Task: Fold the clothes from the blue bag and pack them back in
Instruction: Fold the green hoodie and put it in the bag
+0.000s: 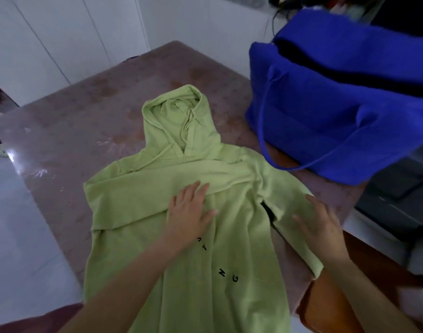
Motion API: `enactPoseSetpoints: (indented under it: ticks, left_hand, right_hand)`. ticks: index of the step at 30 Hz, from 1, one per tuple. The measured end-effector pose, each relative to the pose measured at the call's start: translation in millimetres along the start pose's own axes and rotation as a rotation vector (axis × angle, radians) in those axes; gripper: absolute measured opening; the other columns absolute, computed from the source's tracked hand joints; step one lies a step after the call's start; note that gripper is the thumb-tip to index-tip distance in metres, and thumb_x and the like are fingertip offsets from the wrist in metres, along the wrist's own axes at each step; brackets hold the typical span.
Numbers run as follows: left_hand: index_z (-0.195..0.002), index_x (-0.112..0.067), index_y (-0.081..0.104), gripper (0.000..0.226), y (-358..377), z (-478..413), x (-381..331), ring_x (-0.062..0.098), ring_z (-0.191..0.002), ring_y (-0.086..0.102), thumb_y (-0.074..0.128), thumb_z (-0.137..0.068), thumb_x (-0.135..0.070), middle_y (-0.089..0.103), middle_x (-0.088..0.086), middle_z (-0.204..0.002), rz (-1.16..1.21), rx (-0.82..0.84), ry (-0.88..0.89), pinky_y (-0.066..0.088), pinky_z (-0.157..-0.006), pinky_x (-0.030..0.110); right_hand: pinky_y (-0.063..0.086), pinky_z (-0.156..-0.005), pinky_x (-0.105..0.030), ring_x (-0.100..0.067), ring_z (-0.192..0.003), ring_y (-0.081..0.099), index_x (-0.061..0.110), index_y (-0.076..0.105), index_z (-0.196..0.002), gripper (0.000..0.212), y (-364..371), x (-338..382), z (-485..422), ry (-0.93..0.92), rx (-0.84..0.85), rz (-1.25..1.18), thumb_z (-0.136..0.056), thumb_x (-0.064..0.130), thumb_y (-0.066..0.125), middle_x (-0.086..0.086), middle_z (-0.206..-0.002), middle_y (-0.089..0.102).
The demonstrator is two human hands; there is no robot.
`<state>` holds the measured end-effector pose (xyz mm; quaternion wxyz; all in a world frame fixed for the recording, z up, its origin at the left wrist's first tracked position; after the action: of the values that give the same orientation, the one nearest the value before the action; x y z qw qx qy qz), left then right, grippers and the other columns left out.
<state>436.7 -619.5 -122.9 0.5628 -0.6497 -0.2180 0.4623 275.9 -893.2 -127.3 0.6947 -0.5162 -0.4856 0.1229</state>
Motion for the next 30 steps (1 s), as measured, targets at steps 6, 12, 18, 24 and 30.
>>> enactPoseSetpoints:
  ticks: [6,12,18,24,30]
  left_hand:
    - [-0.149,-0.026,0.019,0.070,21,8,-96,0.021,-0.139,0.023,0.045,-0.090,-0.055,0.027,0.001,-0.153,0.170,0.052,0.112,0.018,-0.111,0.042]
    - [-0.147,-0.021,0.024,0.074,12,25,-129,0.023,-0.137,0.028,0.043,-0.086,-0.060,0.034,0.003,-0.148,0.201,0.077,0.180,0.022,-0.110,0.040]
    - [-0.144,-0.017,0.032,0.070,-4,46,-164,0.017,-0.126,0.044,0.062,-0.087,-0.043,0.045,0.003,-0.140,0.432,0.187,0.254,0.035,-0.106,0.032]
    - [-0.118,-0.017,0.050,0.043,-12,44,-173,0.002,-0.081,0.058,0.072,-0.081,-0.015,0.058,-0.011,-0.093,0.941,0.268,0.008,0.047,-0.073,0.013]
    - [-0.090,-0.016,0.059,0.013,-43,24,-131,0.010,-0.072,0.055,0.062,-0.087,-0.004,0.061,-0.003,-0.080,1.016,0.059,-0.107,0.046,-0.074,0.023]
  right_hand:
    - [0.048,-0.076,-0.033,-0.028,-0.108,0.051,0.028,0.024,-0.144,0.068,-12,-84,26,0.344,0.071,-0.246,-0.089,0.022,0.062,-0.011,-0.131,0.044]
    - [0.052,-0.072,-0.036,-0.028,-0.092,0.063,0.029,0.021,-0.146,0.071,-19,-87,38,0.337,0.075,-0.474,-0.089,0.013,0.061,-0.014,-0.097,0.063]
    - [0.044,-0.058,-0.012,-0.001,-0.061,0.053,0.026,0.034,-0.140,0.065,-74,25,31,-0.049,-0.007,-0.615,-0.086,0.006,0.064,-0.003,-0.072,0.054]
    - [0.050,-0.071,-0.017,-0.006,-0.074,0.060,0.030,0.054,-0.124,0.052,-67,104,34,-0.123,0.187,-0.989,-0.074,0.026,0.070,0.004,-0.075,0.064]
    - [0.052,-0.071,-0.023,-0.008,-0.075,0.064,0.016,0.057,-0.100,0.040,-44,89,44,0.045,0.239,-0.951,-0.067,0.029,0.074,0.004,-0.080,0.070]
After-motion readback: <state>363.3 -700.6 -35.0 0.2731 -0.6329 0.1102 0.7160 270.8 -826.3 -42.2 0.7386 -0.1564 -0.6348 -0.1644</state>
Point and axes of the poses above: each hand's wrist, its own z-axis away from the middle knuckle, its own y-axis out of the palm, x = y × z, the point moved 10 cm from there along -z, towards the middle knuckle
